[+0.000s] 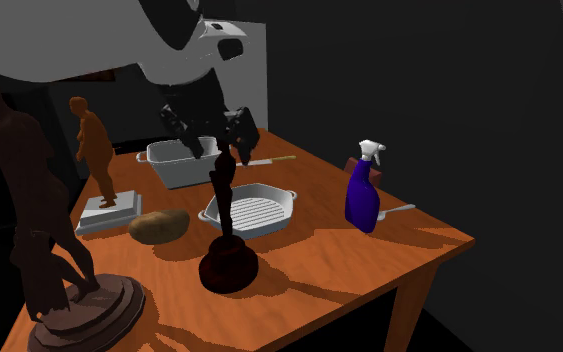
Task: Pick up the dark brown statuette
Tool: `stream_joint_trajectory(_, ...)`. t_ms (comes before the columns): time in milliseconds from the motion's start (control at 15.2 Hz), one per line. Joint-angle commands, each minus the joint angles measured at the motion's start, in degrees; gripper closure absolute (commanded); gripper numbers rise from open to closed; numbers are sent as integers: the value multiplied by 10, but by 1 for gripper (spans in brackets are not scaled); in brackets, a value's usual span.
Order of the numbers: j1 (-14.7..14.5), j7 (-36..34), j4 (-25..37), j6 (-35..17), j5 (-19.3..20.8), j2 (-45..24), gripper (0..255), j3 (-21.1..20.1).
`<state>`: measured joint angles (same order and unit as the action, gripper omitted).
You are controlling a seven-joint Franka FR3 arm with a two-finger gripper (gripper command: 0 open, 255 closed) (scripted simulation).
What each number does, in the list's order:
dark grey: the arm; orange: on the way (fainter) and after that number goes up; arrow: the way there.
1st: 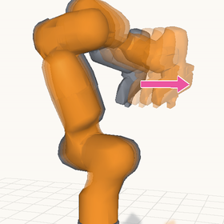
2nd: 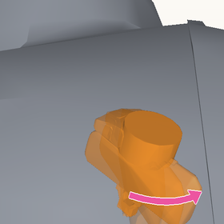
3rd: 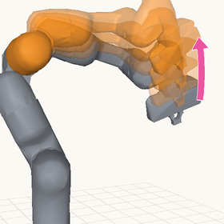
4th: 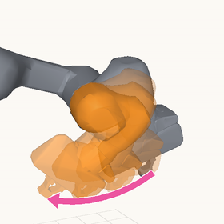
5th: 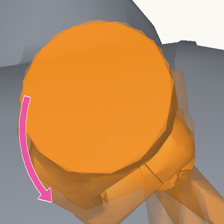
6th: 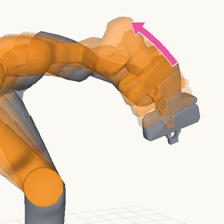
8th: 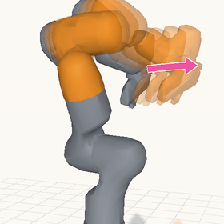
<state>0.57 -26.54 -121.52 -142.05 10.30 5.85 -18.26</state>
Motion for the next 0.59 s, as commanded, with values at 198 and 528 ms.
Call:
stream_joint_trajectory(198, 2, -14, -23, -34, 14, -11, 0, -2)
stream_joint_trajectory(528, 2, -14, -22, -33, 14, -12, 255, -2)
